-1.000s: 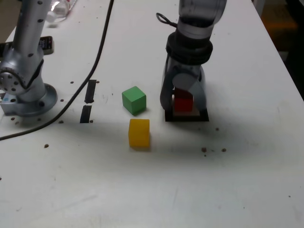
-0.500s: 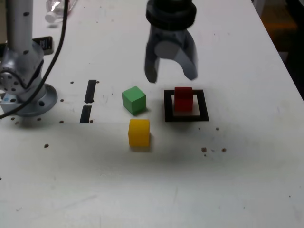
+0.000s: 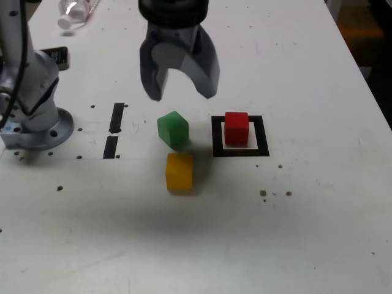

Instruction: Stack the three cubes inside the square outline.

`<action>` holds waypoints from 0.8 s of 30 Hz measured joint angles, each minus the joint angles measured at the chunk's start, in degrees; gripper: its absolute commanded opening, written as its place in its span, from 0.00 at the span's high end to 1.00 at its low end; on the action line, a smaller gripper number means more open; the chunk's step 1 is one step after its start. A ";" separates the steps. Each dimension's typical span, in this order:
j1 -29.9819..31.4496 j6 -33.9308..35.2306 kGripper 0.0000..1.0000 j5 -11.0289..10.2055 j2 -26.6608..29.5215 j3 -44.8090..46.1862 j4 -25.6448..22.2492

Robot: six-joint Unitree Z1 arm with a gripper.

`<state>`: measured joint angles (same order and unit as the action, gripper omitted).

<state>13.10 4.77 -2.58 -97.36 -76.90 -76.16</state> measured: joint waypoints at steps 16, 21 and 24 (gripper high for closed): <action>9.70 10.44 0.25 4.32 -6.56 4.24 6.54; 10.53 10.82 0.25 5.46 -7.53 4.73 7.75; 10.92 10.83 0.25 6.20 -8.30 4.97 8.78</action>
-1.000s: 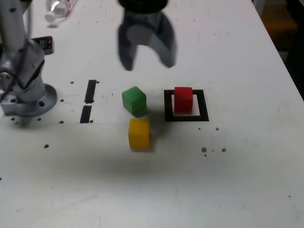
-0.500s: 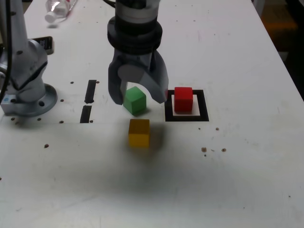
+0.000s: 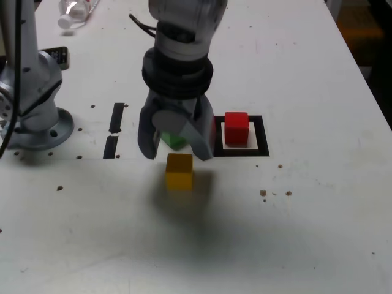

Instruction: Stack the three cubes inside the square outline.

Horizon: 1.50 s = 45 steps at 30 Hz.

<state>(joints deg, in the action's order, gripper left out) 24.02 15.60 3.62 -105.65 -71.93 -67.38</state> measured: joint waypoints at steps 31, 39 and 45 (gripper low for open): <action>0.34 -1.98 0.26 3.73 -5.69 3.00 5.49; 0.34 -2.23 0.43 4.64 -6.60 3.25 5.61; 0.36 -2.24 0.65 4.60 -6.66 3.27 6.39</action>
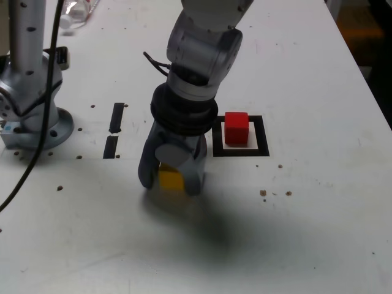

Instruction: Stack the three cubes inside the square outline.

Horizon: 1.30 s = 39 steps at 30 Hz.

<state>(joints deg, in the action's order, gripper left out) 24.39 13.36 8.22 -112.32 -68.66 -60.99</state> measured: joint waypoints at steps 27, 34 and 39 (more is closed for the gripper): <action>-0.58 1.93 0.76 -8.03 4.57 -15.68 -17.27; -4.48 -1.12 0.76 -8.55 3.29 -22.01 -22.48; -8.86 -4.10 0.76 -9.09 2.17 -24.08 -23.44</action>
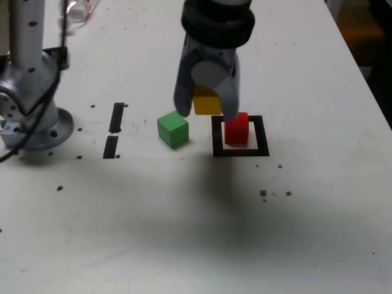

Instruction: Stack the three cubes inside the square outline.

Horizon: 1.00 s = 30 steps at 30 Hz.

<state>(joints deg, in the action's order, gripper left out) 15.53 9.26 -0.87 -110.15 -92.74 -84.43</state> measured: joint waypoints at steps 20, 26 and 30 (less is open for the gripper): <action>-5.08 -5.67 0.76 1.13 -7.95 -6.82 0.60; -7.22 -6.92 0.75 1.24 -8.77 -6.37 0.67; -8.01 -7.79 0.74 1.86 -9.38 -6.32 1.10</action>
<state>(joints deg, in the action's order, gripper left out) 7.52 1.47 0.99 -119.53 -99.05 -83.34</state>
